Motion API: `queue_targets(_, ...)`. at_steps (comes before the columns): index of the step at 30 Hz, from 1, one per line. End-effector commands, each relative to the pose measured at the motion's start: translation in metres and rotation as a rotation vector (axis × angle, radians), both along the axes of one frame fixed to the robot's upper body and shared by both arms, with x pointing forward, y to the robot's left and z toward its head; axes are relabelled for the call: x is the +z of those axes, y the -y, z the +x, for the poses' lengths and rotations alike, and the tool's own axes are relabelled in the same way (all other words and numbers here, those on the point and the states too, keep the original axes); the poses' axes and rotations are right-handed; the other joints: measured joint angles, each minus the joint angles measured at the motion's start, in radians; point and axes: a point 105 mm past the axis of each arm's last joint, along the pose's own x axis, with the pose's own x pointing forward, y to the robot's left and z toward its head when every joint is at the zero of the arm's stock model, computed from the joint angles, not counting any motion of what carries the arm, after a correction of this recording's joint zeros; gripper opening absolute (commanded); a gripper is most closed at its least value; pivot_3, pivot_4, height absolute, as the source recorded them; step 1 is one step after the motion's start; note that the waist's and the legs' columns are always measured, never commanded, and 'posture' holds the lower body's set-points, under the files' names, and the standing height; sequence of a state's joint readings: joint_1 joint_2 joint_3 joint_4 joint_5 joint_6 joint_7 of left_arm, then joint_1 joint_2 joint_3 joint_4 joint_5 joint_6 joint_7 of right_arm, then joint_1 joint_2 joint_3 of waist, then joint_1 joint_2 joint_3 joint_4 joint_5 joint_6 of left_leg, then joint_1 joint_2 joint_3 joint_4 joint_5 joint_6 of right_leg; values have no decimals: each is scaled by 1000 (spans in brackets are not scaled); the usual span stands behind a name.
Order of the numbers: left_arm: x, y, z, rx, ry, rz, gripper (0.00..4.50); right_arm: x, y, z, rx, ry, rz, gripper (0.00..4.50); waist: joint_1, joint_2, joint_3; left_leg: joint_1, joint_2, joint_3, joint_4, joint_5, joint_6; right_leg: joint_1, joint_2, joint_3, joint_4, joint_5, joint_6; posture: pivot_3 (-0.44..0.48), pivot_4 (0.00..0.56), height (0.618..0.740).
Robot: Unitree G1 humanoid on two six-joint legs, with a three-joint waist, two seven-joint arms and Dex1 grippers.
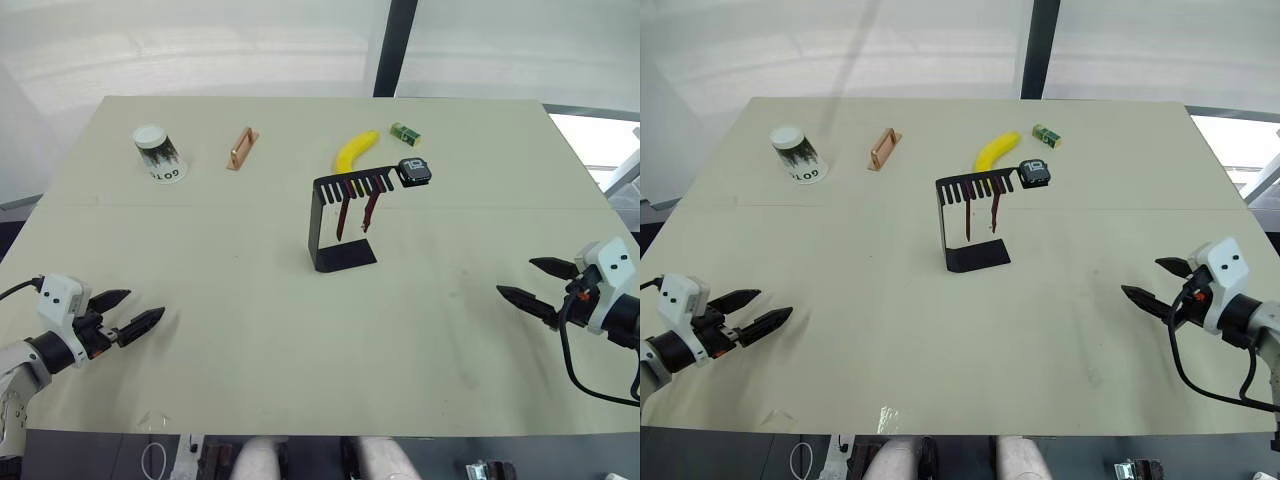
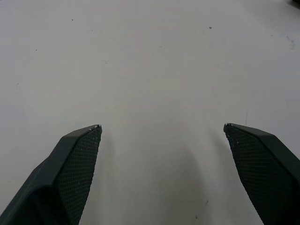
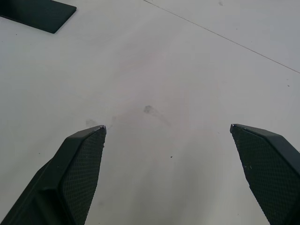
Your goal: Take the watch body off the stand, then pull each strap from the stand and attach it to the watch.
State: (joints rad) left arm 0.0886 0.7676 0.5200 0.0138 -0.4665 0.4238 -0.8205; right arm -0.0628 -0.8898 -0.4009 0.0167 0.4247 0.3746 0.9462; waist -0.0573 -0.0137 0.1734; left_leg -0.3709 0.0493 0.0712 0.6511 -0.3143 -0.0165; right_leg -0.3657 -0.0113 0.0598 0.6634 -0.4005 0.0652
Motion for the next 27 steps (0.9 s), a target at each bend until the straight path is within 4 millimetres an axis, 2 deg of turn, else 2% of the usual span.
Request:
queue_targets(1, 11, -3, 2, 4, 41, 17, 4479, 9, 1, 0, -8, 47, 1, 4500, 0, 0, 0, 0, 0, 0, 0, 0, 0, 0, 0, 0, 0, 0, 0, 0, 150, 740)
queue_targets(23, 20, -4, 5, -3, 62, 35, 4479, 8, 1, 4, -13, 62, -3, 4500, 0, 0, 0, 0, 0, 0, 1, 0, 0, 0, 0, 0, 1, 0, 0, 0, 150, 740)
queue_targets(27, 34, 16, 4, -80, 99, 6, 4479, 16, -7, 4, -26, 99, 26, 4500, 0, 0, 0, 0, 0, 0, 1, 0, 0, 0, 0, 0, 1, 0, 0, 0, 150, 740)
